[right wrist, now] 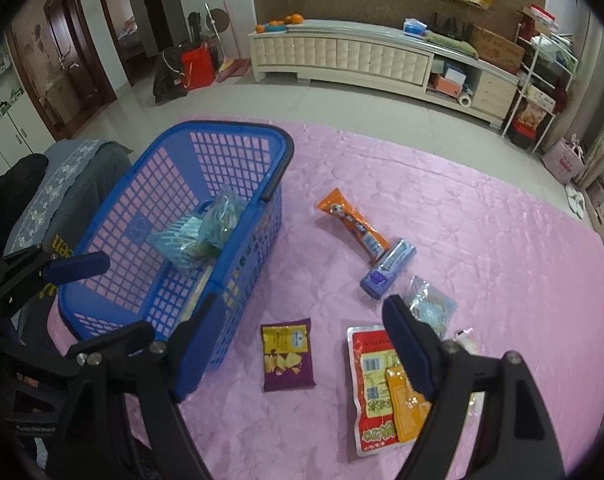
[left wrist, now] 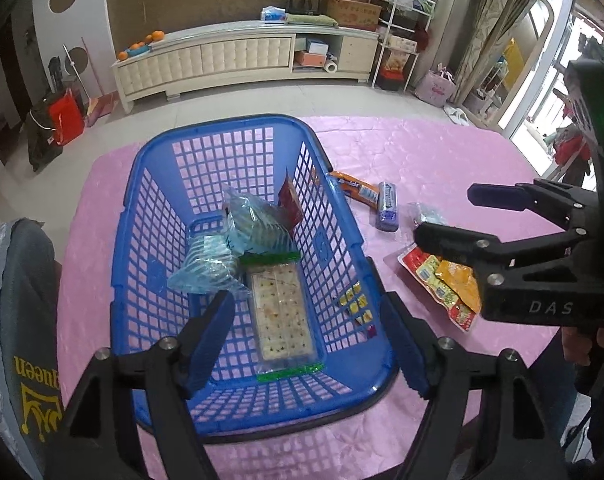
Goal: Organize snacks
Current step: 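Move both open tools back over the remaining snacks on the table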
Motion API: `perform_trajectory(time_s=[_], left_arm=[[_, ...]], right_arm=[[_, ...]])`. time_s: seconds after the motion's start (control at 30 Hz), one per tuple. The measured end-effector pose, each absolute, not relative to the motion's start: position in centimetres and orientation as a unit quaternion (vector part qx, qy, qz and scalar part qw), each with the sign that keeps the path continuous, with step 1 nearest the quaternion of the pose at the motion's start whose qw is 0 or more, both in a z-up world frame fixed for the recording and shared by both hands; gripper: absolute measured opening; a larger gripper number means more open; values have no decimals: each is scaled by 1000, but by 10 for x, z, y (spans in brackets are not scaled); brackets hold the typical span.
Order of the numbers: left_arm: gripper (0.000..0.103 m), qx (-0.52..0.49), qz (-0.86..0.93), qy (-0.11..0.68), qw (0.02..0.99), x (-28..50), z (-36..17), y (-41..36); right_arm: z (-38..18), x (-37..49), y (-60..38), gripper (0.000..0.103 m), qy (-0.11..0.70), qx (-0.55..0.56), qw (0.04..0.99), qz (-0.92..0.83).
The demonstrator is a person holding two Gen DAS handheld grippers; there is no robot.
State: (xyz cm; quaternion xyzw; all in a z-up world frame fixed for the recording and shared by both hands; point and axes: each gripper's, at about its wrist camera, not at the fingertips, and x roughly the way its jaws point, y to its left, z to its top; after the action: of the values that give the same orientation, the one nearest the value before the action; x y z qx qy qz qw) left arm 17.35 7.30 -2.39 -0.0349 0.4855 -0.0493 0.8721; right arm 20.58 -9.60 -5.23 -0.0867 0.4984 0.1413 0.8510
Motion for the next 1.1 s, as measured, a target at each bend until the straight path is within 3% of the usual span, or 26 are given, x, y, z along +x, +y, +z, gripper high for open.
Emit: perform_trajectory(time_s=[0.53, 1.1], left_arm=[[73, -30, -62, 458, 886, 134, 11, 12], [73, -15, -106, 487, 867, 135, -27, -65]], right_arm=[[-16, 148, -155, 84, 477, -73, 866, 133], [-39, 117, -228, 84, 485, -50, 866, 111]])
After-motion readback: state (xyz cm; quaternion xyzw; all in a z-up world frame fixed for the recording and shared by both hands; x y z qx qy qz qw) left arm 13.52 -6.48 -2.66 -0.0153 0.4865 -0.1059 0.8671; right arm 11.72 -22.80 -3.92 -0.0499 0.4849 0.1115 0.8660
